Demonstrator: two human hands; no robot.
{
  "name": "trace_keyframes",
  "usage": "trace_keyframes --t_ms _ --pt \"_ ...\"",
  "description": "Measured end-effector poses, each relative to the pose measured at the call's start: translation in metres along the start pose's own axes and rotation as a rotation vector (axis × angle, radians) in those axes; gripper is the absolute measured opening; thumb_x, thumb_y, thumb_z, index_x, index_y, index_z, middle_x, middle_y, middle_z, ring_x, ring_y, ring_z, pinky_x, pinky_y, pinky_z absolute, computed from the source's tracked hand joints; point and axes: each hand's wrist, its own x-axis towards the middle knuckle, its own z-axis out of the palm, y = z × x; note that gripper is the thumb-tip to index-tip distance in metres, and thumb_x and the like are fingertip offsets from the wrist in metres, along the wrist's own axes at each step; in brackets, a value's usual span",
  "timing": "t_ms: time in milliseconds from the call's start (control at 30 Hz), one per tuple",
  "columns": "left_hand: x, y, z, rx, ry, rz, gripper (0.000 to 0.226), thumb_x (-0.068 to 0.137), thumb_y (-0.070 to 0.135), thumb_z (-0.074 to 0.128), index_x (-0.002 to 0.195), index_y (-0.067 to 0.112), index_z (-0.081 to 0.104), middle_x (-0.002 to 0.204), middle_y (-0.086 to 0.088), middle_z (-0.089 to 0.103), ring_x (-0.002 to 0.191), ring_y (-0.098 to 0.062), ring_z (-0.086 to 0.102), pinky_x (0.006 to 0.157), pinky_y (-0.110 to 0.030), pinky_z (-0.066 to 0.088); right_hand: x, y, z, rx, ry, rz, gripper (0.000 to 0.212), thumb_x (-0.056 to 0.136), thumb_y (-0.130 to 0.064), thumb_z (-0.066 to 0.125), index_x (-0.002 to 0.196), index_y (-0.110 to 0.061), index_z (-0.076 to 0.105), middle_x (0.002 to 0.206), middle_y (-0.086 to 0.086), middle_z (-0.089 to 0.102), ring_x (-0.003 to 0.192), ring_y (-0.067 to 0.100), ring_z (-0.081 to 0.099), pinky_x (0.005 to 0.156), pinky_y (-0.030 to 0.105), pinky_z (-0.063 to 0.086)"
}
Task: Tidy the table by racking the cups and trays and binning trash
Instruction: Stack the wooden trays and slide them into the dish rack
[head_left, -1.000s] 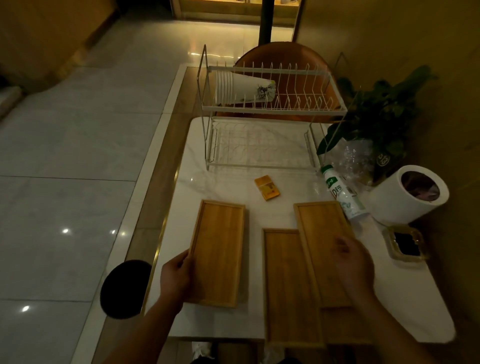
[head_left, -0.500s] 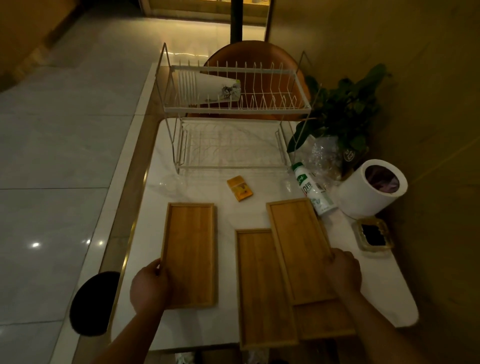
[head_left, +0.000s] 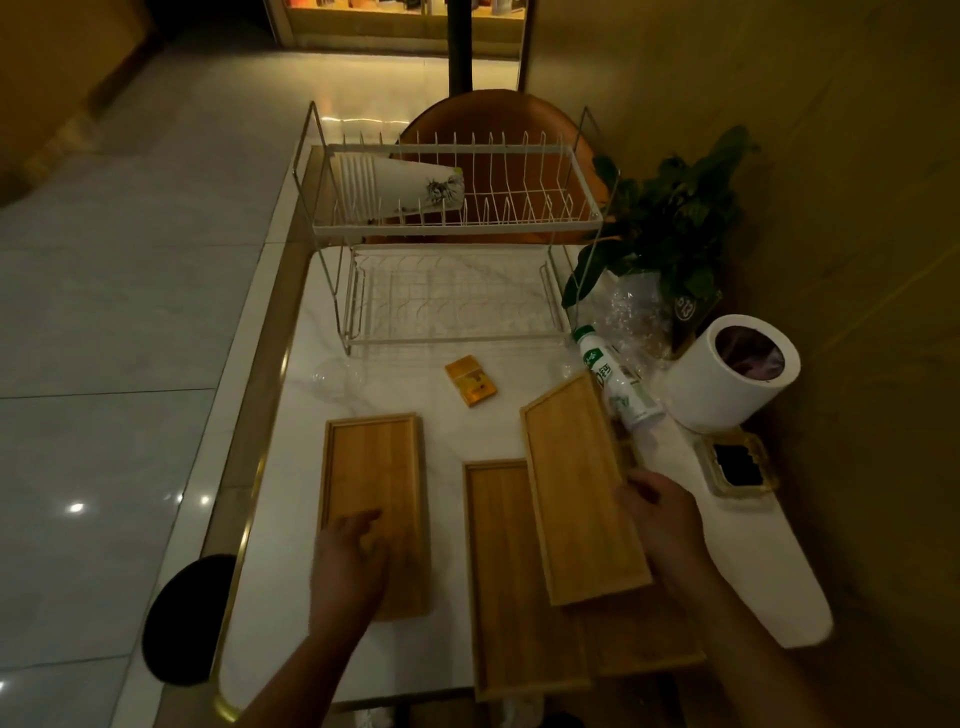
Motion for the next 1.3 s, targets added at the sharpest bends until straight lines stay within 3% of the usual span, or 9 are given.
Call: trace_keyframes --t_ms 167,300,367,500,633,800,933,1067,1300 --pt "-0.024 0.083 -0.005 -0.730 -0.365 -0.069 0.052 0.087 0.049 0.066 0.136 0.042 0.048 0.119 0.008 0.065 0.107 -0.012 0.068 0.084 -0.035 0.059 -0.041 -0.045 0.060 0.090 -0.127 -0.167 0.032 0.082 -0.002 0.072 0.106 -0.021 0.066 0.084 -0.004 0.061 0.070 0.007 0.059 0.052 0.013 0.047" --pt "-0.026 0.104 -0.010 -1.067 -0.459 -0.136 0.051 0.089 0.050 0.066 0.135 0.031 0.052 0.123 -0.005 0.070 0.109 -0.025 0.070 0.083 -0.043 0.060 -0.076 -0.051 0.113 -0.078 -0.285 -0.355 0.032 0.081 -0.008 0.068 0.101 -0.033 0.066 0.103 -0.013 0.051 0.089 0.013 0.061 0.071 0.027 0.056" --pt "-0.025 0.098 -0.017 -1.040 -0.304 -0.122 0.034 0.096 0.034 0.062 0.126 0.020 0.060 0.109 -0.010 0.075 0.096 -0.028 0.074 0.070 -0.036 0.058 -0.090 -0.048 0.132 -0.207 -0.337 -0.433 0.031 0.084 -0.017 0.066 0.112 -0.031 0.065 0.110 -0.014 0.049 0.097 0.006 0.058 0.080 0.029 0.055" --pt "-0.025 0.062 -0.031 -0.983 -0.106 -0.207 0.023 0.098 0.011 0.051 0.108 0.017 0.070 0.092 -0.009 0.076 0.082 -0.032 0.074 0.062 -0.038 0.060 -0.103 -0.043 0.148 -0.184 -0.557 -0.480 0.025 0.090 -0.025 0.063 0.115 -0.026 0.068 0.103 -0.021 0.048 0.096 -0.016 0.047 0.082 0.005 0.040" --pt "-0.015 0.022 -0.054 -0.914 -0.118 -0.280 0.029 0.102 0.020 0.044 0.109 0.022 0.072 0.096 -0.008 0.077 0.089 -0.033 0.074 0.077 -0.055 0.061 -0.072 -0.034 0.146 -0.387 -0.393 -0.187 0.051 0.098 -0.036 0.053 0.145 -0.022 0.043 0.149 0.001 0.036 0.138 0.019 0.037 0.108 0.034 0.037" --pt "0.015 0.003 -0.070 -0.912 -0.240 -0.313 0.024 0.102 0.022 0.047 0.110 0.026 0.070 0.099 -0.002 0.078 0.089 -0.024 0.076 0.067 -0.038 0.063 -0.057 -0.028 0.179 -0.335 -0.575 -0.001 0.025 0.100 -0.028 0.052 0.112 -0.013 0.067 0.099 0.004 0.067 0.085 0.016 0.062 0.083 0.034 0.052" --pt "0.044 -0.007 -0.064 -0.627 -0.136 -0.233 0.028 0.098 0.019 0.051 0.119 0.025 0.069 0.091 -0.004 0.075 0.087 -0.027 0.072 0.077 -0.044 0.062 -0.057 -0.023 0.205 -0.361 -0.475 -0.002 0.021 0.098 -0.027 0.053 0.106 -0.017 0.069 0.096 0.007 0.071 0.085 0.025 0.067 0.080 0.041 0.057" --pt "0.066 -0.018 -0.060 -0.280 -0.076 -0.141 0.035 0.097 0.016 0.051 0.128 0.022 0.066 0.072 -0.005 0.070 0.058 -0.017 0.062 0.051 -0.027 0.047 -0.057 -0.028 0.219 -0.439 -0.368 -0.066 0.021 0.096 -0.030 0.052 0.100 -0.018 0.068 0.091 0.004 0.070 0.080 0.024 0.066 0.075 0.039 0.057" --pt "0.089 -0.028 -0.054 -0.003 -0.080 -0.041 0.028 0.097 0.009 0.052 0.118 0.009 0.071 0.089 -0.005 0.066 0.070 -0.017 0.066 0.056 -0.023 0.051 -0.057 -0.025 0.238 -0.576 -0.253 -0.104 0.025 0.098 -0.031 0.052 0.096 -0.013 0.069 0.101 0.005 0.061 0.082 0.021 0.061 0.073 0.031 0.053"
